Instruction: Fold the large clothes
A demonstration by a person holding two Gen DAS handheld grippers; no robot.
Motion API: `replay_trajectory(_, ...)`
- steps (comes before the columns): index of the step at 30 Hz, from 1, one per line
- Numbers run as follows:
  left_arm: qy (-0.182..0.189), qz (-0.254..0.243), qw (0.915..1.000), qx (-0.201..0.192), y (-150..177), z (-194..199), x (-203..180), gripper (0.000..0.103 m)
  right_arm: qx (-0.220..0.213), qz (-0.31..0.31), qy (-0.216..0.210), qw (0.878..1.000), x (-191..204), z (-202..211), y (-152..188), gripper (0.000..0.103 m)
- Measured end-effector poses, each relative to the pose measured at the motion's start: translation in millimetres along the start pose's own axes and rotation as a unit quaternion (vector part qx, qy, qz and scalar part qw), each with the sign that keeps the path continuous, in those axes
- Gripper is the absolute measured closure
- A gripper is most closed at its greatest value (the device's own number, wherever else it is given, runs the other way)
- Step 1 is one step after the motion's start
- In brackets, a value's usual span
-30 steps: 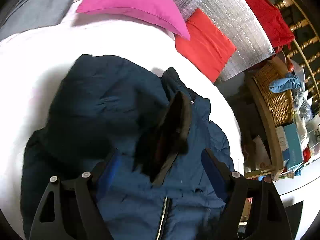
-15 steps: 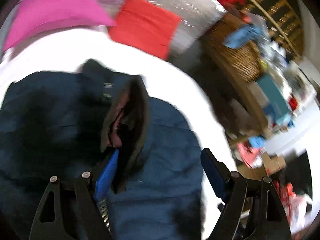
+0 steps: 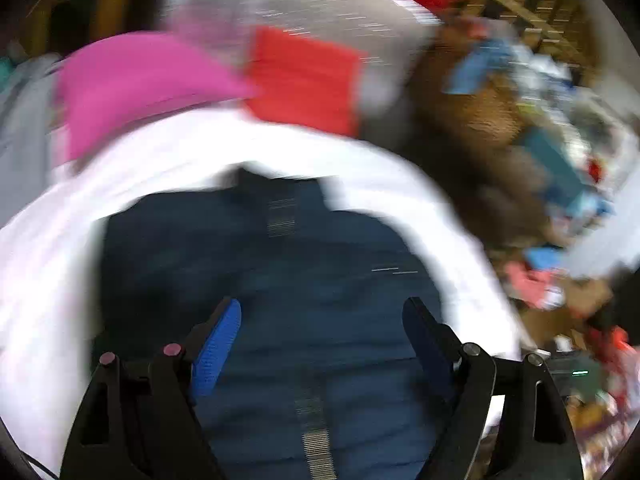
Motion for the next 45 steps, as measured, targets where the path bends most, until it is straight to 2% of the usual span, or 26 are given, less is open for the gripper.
replay_trajectory(1, -0.027, 0.019, 0.9995, 0.003, 2.2, -1.4, 27.2, 0.020, 0.003, -0.001, 0.002, 1.000, -2.0, -3.5, -2.8, 0.033)
replay_trajectory(4, -0.073, 0.086, 0.9936, 0.011, 10.7, -6.7, 97.8, 0.020, 0.019, -0.005, 0.005, 1.000, -8.6, -19.1, -13.8, 0.033)
replay_trajectory(8, -0.085, 0.166, 0.9823, 0.016, 24.7, -12.4, 167.0, 0.020, 0.051, -0.017, 0.021, 0.998, -20.9, -51.3, -32.6, 0.033)
replay_trajectory(11, -0.087, 0.188, 0.9783, 0.014, 28.8, -21.4, 190.9, 0.021, 0.066, -0.020, 0.029, 0.997, -23.3, -70.3, -41.8, 0.033)
replay_trajectory(15, -0.111, 0.163, 0.9804, 0.011, 26.9, -28.3, 196.4, 0.023, 0.047, 0.012, 0.032, 0.998, -5.6, -80.2, -57.3, 0.033)
replay_trajectory(17, -0.112, 0.145, 0.9830, 0.012, 26.8, -31.5, 193.1, 0.036, 0.031, 0.036, 0.021, 0.999, 12.4, -79.1, -62.0, 0.036)
replay_trajectory(20, -0.134, 0.119, 0.9837, 0.018, 23.0, -40.7, 187.7, 0.039, 0.018, 0.058, 0.002, 0.998, 34.6, -78.2, -62.4, 0.049)
replay_trajectory(22, -0.152, 0.106, 0.9823, 0.030, 24.8, -47.3, 187.1, 0.041, 0.015, 0.085, 0.003, 0.996, 49.2, -84.0, -59.0, 0.063)
replay_trajectory(24, -0.162, 0.099, 0.9810, 0.042, 29.8, -54.9, 188.1, 0.042, 0.030, 0.099, -0.002, 0.995, 60.1, -95.6, -52.2, 0.067)
replay_trajectory(26, -0.169, 0.096, 0.9796, 0.050, 34.3, -60.8, 190.0, 0.042, 0.046, 0.101, -0.012, 0.994, 67.8, -107.9, -45.5, 0.067)
replay_trajectory(30, -0.182, 0.078, 0.9784, 0.060, 42.2, -66.7, 191.0, 0.042, 0.114, 0.068, -0.015, 0.991, 58.3, -145.0, -24.6, 0.068)
replay_trajectory(32, -0.190, 0.061, 0.9775, 0.070, 46.8, -70.7, 190.0, 0.041, 0.139, 0.042, -0.006, 0.989, 44.6, -158.2, -12.8, 0.071)
replay_trajectory(33, -0.190, 0.059, 0.9772, 0.073, 47.9, -73.4, 190.9, 0.041, 0.149, 0.029, -0.001, 0.988, 37.2, -163.7, -8.1, 0.080)
replay_trajectory(35, -0.187, 0.070, 0.9767, 0.078, 49.4, -74.4, 192.8, 0.041, 0.159, 0.014, -0.002, 0.987, 29.0, -168.9, -1.8, 0.084)
replay_trajectory(38, -0.186, 0.082, 0.9759, 0.081, 49.6, -69.4, 193.2, 0.042, 0.173, 0.017, 0.002, 0.985, 31.5, -164.9, -2.1, 0.084)
replay_trajectory(39, -0.185, 0.081, 0.9762, 0.078, 49.3, -65.4, 191.4, 0.042, 0.175, 0.021, 0.000, 0.984, 33.9, -161.6, -2.5, 0.081)
replay_trajectory(43, -0.163, 0.076, 0.9827, 0.042, 42.0, -43.2, 179.5, 0.042, 0.152, 0.039, -0.017, 0.987, 43.2, -138.1, -11.8, 0.076)
replay_trajectory(44, -0.160, 0.075, 0.9838, 0.031, 39.4, -38.3, 176.4, 0.043, 0.141, 0.040, -0.020, 0.989, 42.8, -131.2, -15.3, 0.071)
replay_trajectory(45, -0.155, 0.072, 0.9850, 0.020, 35.3, -34.2, 172.3, 0.043, 0.128, 0.036, -0.023, 0.991, 41.0, -124.9, -19.6, 0.062)
Point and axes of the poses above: each gripper's, at about its wrist camera, not at the fingertips, and z roughly against the way its jaws point, x to its left, y to its underside, the point moved 10 cm from there along -z, roughly the way its jaws point, and after that the axes turned 4 degrees about x, right-handed, at the moved point
